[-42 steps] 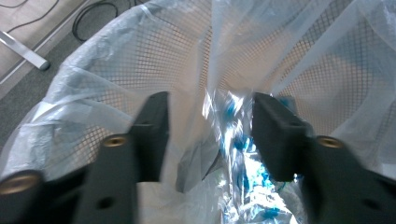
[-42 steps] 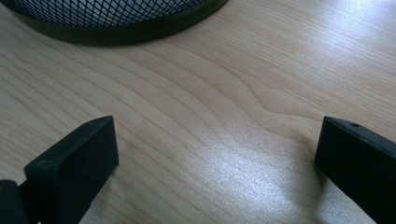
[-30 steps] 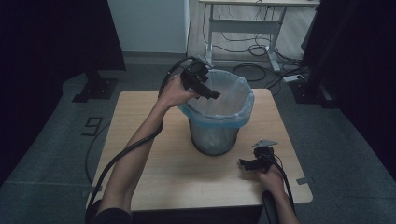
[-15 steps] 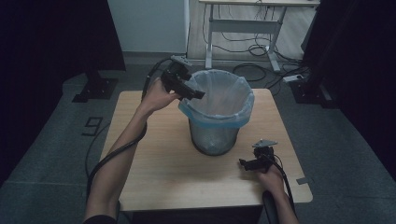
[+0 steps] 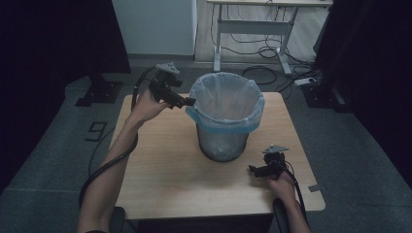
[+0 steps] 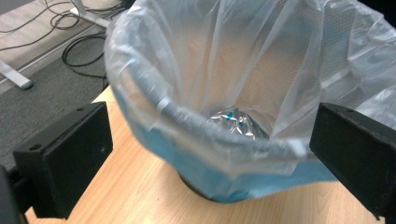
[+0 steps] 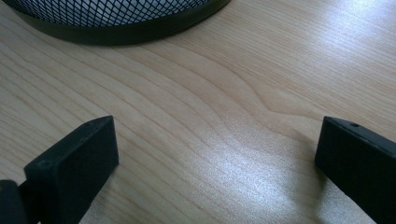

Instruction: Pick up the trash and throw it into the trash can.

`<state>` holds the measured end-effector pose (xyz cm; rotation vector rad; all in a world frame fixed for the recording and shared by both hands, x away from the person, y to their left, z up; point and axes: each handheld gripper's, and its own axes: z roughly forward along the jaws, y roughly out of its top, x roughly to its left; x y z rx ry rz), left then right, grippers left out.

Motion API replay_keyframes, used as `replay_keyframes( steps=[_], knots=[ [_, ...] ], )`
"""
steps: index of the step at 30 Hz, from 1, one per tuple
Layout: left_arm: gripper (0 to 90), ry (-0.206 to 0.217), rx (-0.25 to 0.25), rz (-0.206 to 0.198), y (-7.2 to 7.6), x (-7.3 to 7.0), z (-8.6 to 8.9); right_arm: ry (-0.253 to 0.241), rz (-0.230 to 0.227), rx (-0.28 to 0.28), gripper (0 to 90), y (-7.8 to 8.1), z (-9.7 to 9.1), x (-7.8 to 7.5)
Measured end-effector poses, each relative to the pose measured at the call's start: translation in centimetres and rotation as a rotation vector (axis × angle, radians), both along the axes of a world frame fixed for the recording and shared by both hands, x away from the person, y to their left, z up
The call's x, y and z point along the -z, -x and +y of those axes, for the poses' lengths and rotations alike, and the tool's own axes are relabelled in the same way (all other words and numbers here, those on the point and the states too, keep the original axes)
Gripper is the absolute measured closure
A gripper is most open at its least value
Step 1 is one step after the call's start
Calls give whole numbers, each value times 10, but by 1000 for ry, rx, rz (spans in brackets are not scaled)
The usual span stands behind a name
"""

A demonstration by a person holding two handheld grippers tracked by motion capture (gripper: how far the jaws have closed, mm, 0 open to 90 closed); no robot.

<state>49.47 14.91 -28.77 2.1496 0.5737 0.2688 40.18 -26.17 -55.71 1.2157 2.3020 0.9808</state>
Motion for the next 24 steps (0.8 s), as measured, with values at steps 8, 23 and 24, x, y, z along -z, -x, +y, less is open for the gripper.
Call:
replay_keyframes(
  steps=[8, 23, 24],
  knots=[
    [0, 8, -20, -10, 5, 14, 22, 1, 0, 0, 0, 0, 0, 0],
    [0, 29, -42, -11, 16, 42, 56, 2, 0, -1, 0, 0, 0, 0],
    [0, 31, -43, -12, 17, 44, 59, 2, 0, -1, 0, 0, 0, 0]
  ],
)
